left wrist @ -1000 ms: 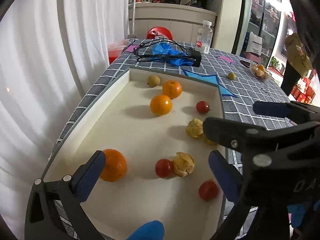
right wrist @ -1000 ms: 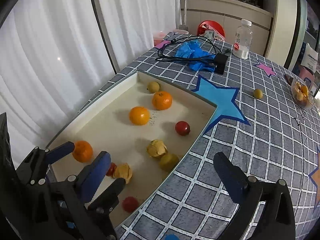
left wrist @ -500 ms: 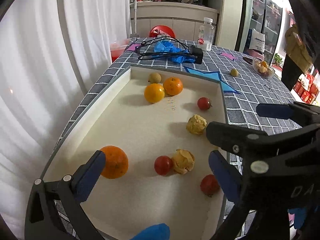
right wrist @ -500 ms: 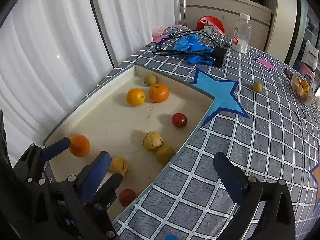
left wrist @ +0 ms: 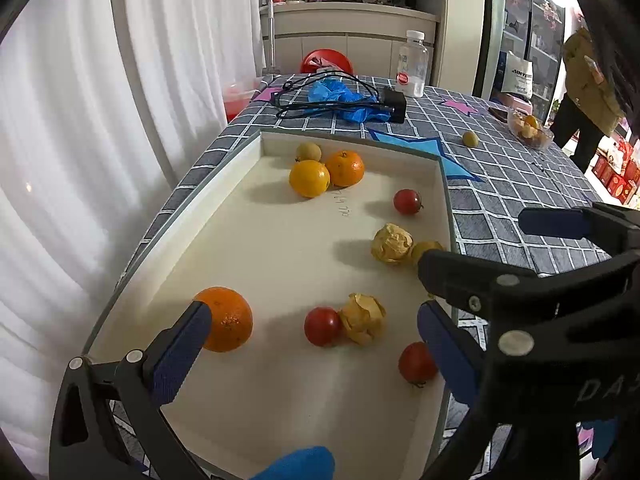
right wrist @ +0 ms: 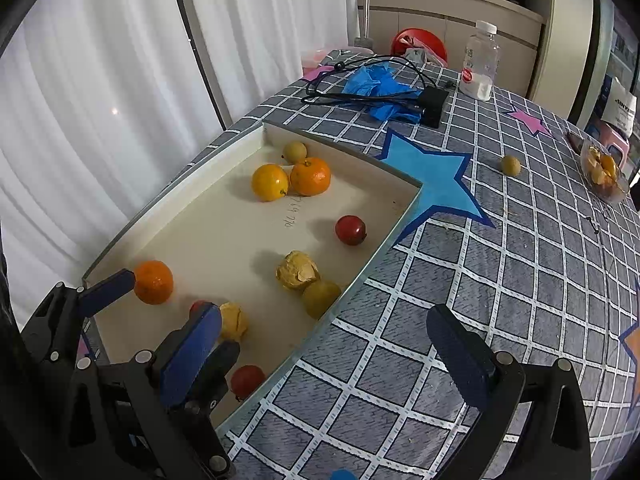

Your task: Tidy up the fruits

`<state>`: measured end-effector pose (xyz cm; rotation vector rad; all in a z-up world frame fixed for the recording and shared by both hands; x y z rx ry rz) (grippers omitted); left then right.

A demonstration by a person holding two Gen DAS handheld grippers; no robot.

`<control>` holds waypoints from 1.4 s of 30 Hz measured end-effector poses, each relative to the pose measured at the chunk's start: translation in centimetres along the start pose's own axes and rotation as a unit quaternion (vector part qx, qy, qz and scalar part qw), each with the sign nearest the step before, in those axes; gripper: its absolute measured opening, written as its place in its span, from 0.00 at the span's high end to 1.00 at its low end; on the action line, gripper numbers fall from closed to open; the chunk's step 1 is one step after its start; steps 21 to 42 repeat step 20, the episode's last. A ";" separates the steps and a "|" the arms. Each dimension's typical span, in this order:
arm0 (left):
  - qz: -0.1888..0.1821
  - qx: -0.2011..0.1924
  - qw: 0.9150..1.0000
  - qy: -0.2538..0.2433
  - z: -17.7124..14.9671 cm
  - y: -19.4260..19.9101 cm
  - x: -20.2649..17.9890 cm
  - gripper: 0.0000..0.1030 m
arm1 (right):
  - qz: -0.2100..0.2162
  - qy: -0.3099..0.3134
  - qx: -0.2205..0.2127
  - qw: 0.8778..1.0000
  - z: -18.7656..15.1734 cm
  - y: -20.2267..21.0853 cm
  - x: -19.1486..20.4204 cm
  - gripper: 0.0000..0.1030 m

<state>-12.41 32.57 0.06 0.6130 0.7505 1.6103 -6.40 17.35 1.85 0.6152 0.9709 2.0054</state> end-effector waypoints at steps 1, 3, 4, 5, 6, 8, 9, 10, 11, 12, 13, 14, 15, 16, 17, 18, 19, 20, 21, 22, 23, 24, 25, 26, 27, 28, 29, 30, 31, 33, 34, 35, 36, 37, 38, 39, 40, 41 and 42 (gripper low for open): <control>0.001 0.000 1.000 -0.001 0.0 0.0 0.0 0.00 | 0.000 0.000 0.000 1.000 0.0 0.0 0.0 0.00; 0.002 0.000 1.000 -0.002 0.0 0.0 -0.2 0.00 | 0.000 0.000 0.000 1.000 -0.1 0.1 -0.1 0.00; 0.002 0.000 1.000 -0.003 0.0 0.0 -0.2 0.00 | -0.001 0.000 -0.001 1.000 -0.1 0.1 -0.1 0.00; 0.002 -0.001 1.000 -0.003 0.0 0.1 -0.3 0.00 | -0.001 0.000 -0.001 1.000 -0.1 0.1 -0.1 0.00; 0.003 0.000 1.000 -0.004 0.0 0.1 -0.3 0.00 | -0.001 0.000 -0.001 1.000 -0.1 0.1 -0.1 0.00; 0.004 0.000 1.000 -0.005 0.0 0.1 -0.5 0.00 | -0.002 0.001 -0.001 1.000 -0.1 0.2 -0.1 0.00; 0.003 0.000 1.000 -0.005 0.0 0.1 -0.5 0.00 | -0.002 0.002 -0.002 1.000 -0.1 0.2 -0.1 0.00; 0.003 0.000 1.000 -0.006 0.0 0.1 -0.5 0.00 | -0.004 0.003 -0.002 1.000 -0.2 0.2 -0.1 0.00; 0.004 0.000 1.000 -0.006 -0.1 0.1 -0.6 0.00 | -0.005 0.004 -0.002 1.000 -0.2 0.2 0.0 0.00; 0.004 0.000 1.000 -0.006 -0.1 0.1 -0.6 0.00 | -0.005 0.004 -0.001 1.000 -0.3 0.2 0.0 0.00; 0.005 0.000 1.000 -0.006 -0.2 0.1 -0.6 0.00 | -0.004 0.005 -0.001 1.000 -0.3 0.2 0.1 0.00; 0.005 0.001 1.000 -0.006 -0.2 0.1 -0.6 0.00 | -0.004 0.005 -0.001 1.000 -0.4 0.2 0.1 0.00; 0.005 0.000 1.000 -0.006 -0.2 0.1 -0.6 0.00 | -0.003 0.005 -0.001 1.000 -0.4 0.3 0.1 0.00; 0.005 0.000 1.000 -0.007 -0.2 0.1 -0.6 0.00 | -0.003 0.006 -0.001 1.000 -0.4 0.3 0.1 0.00; 0.006 0.000 1.000 -0.007 -0.2 0.1 -0.6 0.00 | -0.002 0.006 -0.002 1.000 -0.4 0.3 0.2 0.00; 0.006 -0.001 1.000 -0.007 -0.2 0.1 -0.5 0.00 | -0.002 0.006 -0.002 1.000 -0.5 0.4 0.2 0.00; 0.006 -0.001 1.000 -0.008 -0.2 0.1 -0.6 0.00 | 0.000 0.005 -0.003 1.000 -0.5 0.5 0.1 0.00; 0.007 0.000 1.000 -0.008 -0.2 0.1 -0.6 0.00 | -0.001 0.005 -0.003 1.000 -0.5 0.4 0.2 0.00; 0.007 0.000 1.000 -0.008 -0.2 0.1 -0.6 0.00 | -0.001 0.005 -0.003 1.000 -0.5 0.4 0.2 0.00; 0.007 0.000 1.000 -0.008 -0.2 0.1 -0.6 0.00 | -0.001 0.005 -0.003 1.000 -0.5 0.4 0.2 0.00; 0.007 0.000 1.000 -0.008 -0.2 0.1 -0.6 0.00 | -0.001 0.005 -0.003 1.000 -0.5 0.4 0.2 0.00; 0.007 0.000 1.000 -0.008 -0.2 0.1 -0.6 0.00 | -0.001 0.005 -0.003 1.000 -0.5 0.4 0.2 0.00; 0.007 0.000 1.000 -0.008 -0.2 0.1 -0.6 0.00 | -0.001 0.005 -0.003 1.000 -0.5 0.4 0.2 0.00; 0.007 0.000 1.000 -0.008 -0.2 0.1 -0.6 0.00 | -0.001 0.005 -0.003 1.000 -0.5 0.4 0.2 0.00; 0.007 0.000 1.000 -0.008 -0.2 0.1 -0.6 0.00 | -0.001 0.005 -0.003 1.000 -0.5 0.4 0.2 0.00; 0.007 0.000 1.000 -0.008 -0.2 0.1 -0.6 0.00 | -0.001 0.005 -0.003 1.000 -0.5 0.4 0.2 0.00; 0.007 0.000 1.000 -0.008 -0.2 0.1 -0.6 0.00 | -0.001 0.005 -0.003 1.000 -0.5 0.4 0.2 0.00; 0.007 0.000 1.000 -0.008 -0.2 0.1 -0.6 0.00 | -0.001 0.005 -0.003 1.000 -0.5 0.4 0.2 0.00; 0.007 0.000 1.000 -0.008 -0.2 0.1 -0.6 0.00 | -0.001 0.005 -0.003 1.000 -0.5 0.4 0.2 0.00; 0.007 0.000 1.000 -0.008 -0.2 0.1 -0.6 0.00 | -0.001 0.005 -0.003 1.000 -0.5 0.4 0.2 0.00; 0.007 0.000 1.000 -0.008 -0.2 0.1 -0.6 0.00 | -0.001 0.005 -0.003 1.000 -0.5 0.4 0.2 0.00; 0.007 0.000 1.000 -0.008 -0.2 0.1 -0.6 0.00 | -0.001 0.005 -0.003 1.000 -0.5 0.4 0.2 0.00; 0.007 0.000 1.000 -0.008 -0.2 0.1 -0.6 0.00 | -0.001 0.005 -0.003 1.000 -0.5 0.4 0.2 0.00; 0.007 0.000 1.000 -0.008 -0.2 0.1 -0.6 0.00 | -0.001 0.005 -0.003 1.000 -0.5 0.4 0.2 0.00; 0.007 0.000 1.000 -0.008 -0.2 0.1 -0.6 0.00 | -0.001 0.005 -0.003 1.000 -0.5 0.4 0.2 0.00; 0.007 0.000 1.000 -0.008 -0.2 0.1 -0.6 0.00 | -0.001 0.005 -0.003 1.000 -0.5 0.4 0.2 0.00; 0.007 0.000 1.000 -0.008 -0.2 0.1 -0.6 0.00 | -0.001 0.005 -0.003 1.000 -0.5 0.4 0.2 0.00; 0.007 0.000 1.000 -0.008 -0.2 0.1 -0.6 0.00 | -0.001 0.005 -0.003 1.000 -0.5 0.4 0.2 0.00; 0.007 0.000 1.000 -0.008 -0.2 0.1 -0.6 0.00 | -0.001 0.005 -0.003 1.000 -0.5 0.4 0.2 0.00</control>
Point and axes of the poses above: each gripper's, at about its wrist camera, not at the fingertips, and y roughly against the way its jaws point, x to its left, z to its top, the point moved 5 cm from there along -y, roughly the way its jaws point, and after that the axes turned 4 degrees about y, right-handed, at the moved point
